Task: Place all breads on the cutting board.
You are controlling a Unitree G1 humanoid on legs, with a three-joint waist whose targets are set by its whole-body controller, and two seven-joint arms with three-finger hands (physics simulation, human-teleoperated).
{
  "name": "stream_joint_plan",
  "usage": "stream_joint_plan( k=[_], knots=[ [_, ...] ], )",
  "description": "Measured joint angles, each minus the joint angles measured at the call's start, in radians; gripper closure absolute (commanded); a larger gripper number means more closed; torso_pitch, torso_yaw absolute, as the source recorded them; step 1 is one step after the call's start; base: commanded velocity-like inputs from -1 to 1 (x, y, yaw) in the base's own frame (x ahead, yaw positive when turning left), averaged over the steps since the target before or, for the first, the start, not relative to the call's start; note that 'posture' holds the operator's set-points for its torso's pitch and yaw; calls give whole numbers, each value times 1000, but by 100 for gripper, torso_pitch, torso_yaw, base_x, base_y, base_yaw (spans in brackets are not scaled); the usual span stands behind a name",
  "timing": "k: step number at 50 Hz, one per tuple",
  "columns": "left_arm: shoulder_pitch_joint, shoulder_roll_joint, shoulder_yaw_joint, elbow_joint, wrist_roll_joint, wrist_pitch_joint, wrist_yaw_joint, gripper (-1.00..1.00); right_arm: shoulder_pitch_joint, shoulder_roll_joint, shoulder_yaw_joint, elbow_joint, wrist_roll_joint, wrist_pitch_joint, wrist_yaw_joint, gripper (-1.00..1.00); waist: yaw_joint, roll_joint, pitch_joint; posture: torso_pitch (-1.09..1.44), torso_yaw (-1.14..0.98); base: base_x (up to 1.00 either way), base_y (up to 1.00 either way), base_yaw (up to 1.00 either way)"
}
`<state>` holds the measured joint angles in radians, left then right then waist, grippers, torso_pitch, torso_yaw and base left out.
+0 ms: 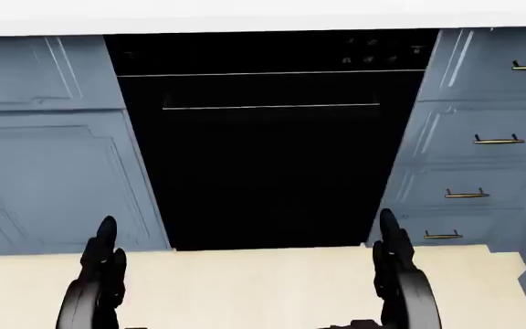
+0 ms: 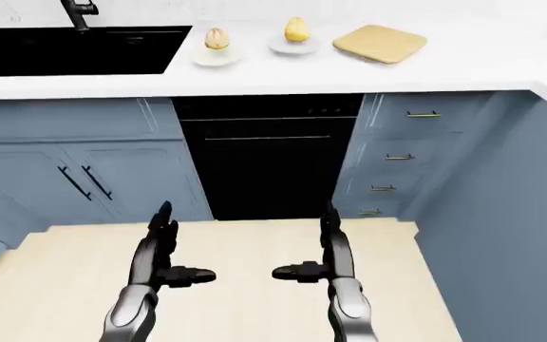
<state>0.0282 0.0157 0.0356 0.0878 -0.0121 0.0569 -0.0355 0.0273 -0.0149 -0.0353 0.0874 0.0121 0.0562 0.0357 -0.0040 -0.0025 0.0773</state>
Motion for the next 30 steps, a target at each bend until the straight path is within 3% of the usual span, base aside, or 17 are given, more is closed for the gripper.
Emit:
stream_joint_plan(
  k=[1, 3, 5, 7, 11, 13, 16, 20, 25, 30],
  knots=[
    [-3, 0, 3, -8, -4, -9, -1, -100, 3, -2, 2, -23, 0, 5, 1, -100, -1, -3, -11, 0, 0, 0, 0, 0],
    [-15, 1, 11, -38, -11, -51, 1, -100, -13, -7, 1, -80, -5, 5, 2, -100, 5, -3, -61, 0, 0, 0, 0, 0],
    [-2, -1, 8, -37, -11, -87, 3, -100, -22, -6, 0, -87, -11, 6, 2, -100, 7, -9, -42, 0, 0, 0, 0, 0],
    [33, -3, 1, -34, -11, -91, 2, -100, -14, -9, 3, -85, -17, 28, 5, -100, 7, -10, -54, 0, 0, 0, 0, 0],
    [87, -3, 0, -80, -12, -61, -6, -100, -8, -10, -1, -99, -23, 79, 13, -100, 7, -8, -52, 0, 0, 0, 0, 0],
    [20, -7, 11, -45, -14, -28, 7, -100, -8, -10, -10, -82, -23, 71, 15, -100, 16, -9, -50, 0, 0, 0, 0, 0],
    [5, -9, -12, -272, -9, 155, 43, -100, 0, -8, -1, -99, -22, 84, 21, -100, 7, -9, -55, 0, 0, 0, 0, 0],
    [-41, -9, -32, -437, -1, 265, 50, -100, -21, -12, -4, -202, -26, 178, 21, -100, 5, 0, -72, 0, 0, 0, 0, 0],
    [-170, 16, 8, -413, 2, 406, 51, -100, -134, -34, -24, -293, -28, 311, 26, -100, 10, 0, -77, 0, 0, 0, 0, 0],
    [-323, 54, 56, -391, -12, 524, 69, -100, -296, -79, -63, -379, -16, 531, 29, -100, 10, -6, -72, 0, 0, 0, 0, 0]
  ],
)
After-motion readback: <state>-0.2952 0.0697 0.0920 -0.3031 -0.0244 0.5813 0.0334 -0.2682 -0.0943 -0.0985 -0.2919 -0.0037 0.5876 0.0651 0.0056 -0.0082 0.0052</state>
